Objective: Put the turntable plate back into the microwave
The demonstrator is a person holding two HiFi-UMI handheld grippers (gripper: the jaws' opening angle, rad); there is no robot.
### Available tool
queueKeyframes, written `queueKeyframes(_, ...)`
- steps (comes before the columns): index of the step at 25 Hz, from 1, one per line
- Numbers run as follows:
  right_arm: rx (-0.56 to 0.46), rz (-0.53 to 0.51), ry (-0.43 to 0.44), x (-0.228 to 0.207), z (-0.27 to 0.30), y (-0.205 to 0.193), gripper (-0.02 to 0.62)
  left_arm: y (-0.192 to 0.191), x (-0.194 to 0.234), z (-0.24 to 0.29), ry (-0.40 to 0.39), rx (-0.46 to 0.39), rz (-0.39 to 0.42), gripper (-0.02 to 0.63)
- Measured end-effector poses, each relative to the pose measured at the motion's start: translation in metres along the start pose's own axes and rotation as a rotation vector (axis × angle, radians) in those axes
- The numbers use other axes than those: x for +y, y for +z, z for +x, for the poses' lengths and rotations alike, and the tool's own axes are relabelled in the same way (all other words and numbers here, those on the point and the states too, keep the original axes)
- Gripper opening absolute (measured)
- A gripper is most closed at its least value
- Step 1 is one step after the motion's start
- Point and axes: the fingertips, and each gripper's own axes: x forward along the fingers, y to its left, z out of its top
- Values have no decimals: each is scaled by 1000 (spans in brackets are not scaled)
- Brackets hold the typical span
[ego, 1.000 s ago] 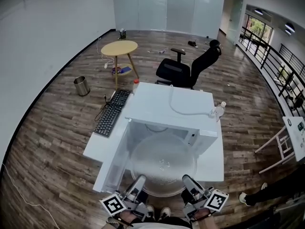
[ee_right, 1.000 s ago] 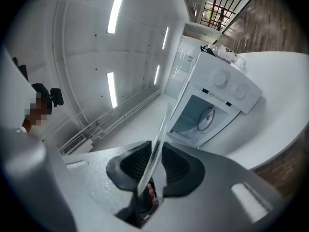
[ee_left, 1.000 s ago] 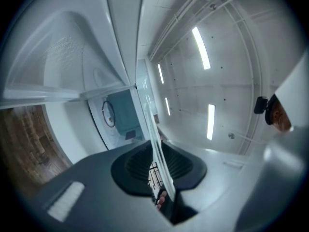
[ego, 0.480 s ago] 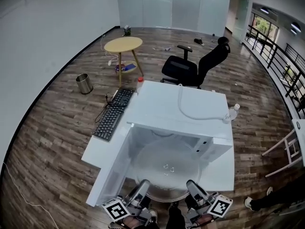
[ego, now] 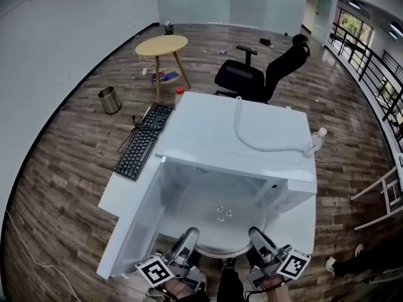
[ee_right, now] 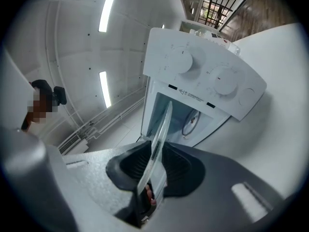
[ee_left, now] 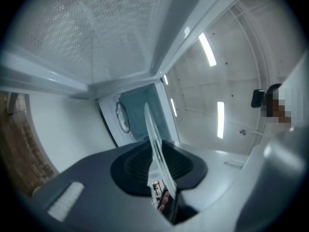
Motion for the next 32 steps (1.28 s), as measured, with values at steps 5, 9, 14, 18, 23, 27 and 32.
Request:
queueKeyframes(5, 0, 14, -13, -12, 6, 4, 77, -2, 12, 9, 26, -1, -4, 77)
queueKeyframes(9, 18, -2, -23, -18, 17, 4, 77, 6, 20, 12, 40, -9, 13, 78)
queueKeyframes(14, 6, 10, -27, -25, 29, 7, 77, 11, 30, 19, 45, -27, -10, 78)
queueKeyframes(18, -7, 24, -31, -29, 36, 9, 77, 17, 35, 23, 51, -38, -1, 80)
queueKeyframes(23, -23, 22, -35, -29, 46, 14, 77, 22, 37, 27, 58, -51, -11, 81)
queueKeyframes(27, -21, 28, -44, -33, 50, 15, 77, 24, 41, 30, 59, -54, -9, 81)
queueKeyframes(32, -34, 39, -47, -39, 56, 18, 77, 26, 45, 35, 53, -66, -28, 81)
